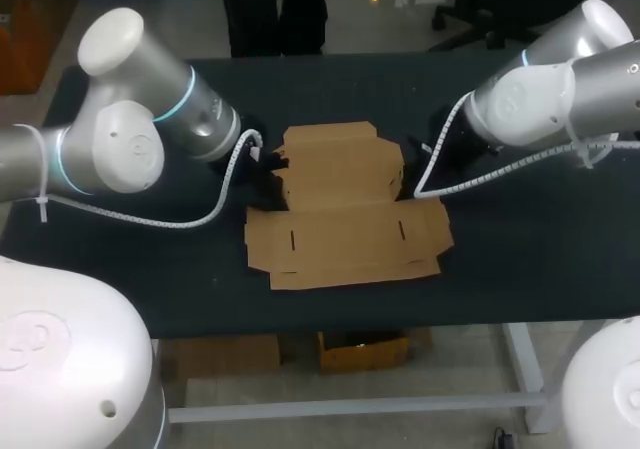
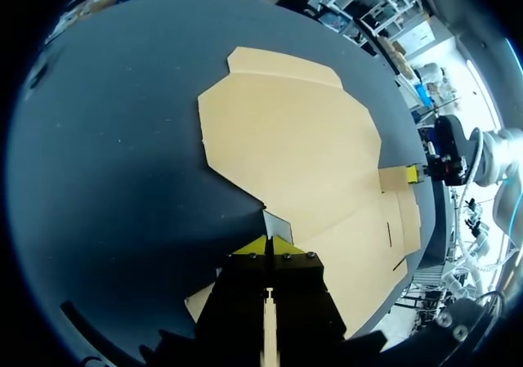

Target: Assemble the packaging by folding the flat box into shape, placing the metal phone stand inside, and closing the box properly

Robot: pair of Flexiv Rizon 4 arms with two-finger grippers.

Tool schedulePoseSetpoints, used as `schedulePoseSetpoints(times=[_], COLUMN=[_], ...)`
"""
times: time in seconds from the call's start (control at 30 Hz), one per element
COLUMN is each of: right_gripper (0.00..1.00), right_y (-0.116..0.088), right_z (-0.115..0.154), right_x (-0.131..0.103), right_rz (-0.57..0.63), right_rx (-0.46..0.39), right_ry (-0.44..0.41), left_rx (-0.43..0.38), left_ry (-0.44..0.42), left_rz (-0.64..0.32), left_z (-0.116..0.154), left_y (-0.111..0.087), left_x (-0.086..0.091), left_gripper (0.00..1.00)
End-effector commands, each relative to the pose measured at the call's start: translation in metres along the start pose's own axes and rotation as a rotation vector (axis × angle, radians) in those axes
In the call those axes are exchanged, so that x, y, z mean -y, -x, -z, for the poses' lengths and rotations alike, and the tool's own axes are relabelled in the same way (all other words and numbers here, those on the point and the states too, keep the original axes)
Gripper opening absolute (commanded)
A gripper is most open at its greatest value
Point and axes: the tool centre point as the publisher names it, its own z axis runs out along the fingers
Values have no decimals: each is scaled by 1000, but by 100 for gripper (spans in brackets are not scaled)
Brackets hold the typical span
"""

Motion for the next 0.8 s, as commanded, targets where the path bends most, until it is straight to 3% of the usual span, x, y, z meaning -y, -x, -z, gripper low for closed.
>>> schedulePoseSetpoints(times=[0.03,0.8], right_gripper=[0,0], right_y=[1,-5], right_z=[-2,-7], right_x=[-3,-3], right_rz=[-1,5], right_rx=[-3,7], right_ry=[-10,-18], left_rx=[-3,-24], left_ry=[-3,-6], left_rz=[-1,-6], left_z=[-4,-12], left_y=[-2,-9], left_x=[1,0], left_gripper=[0,0])
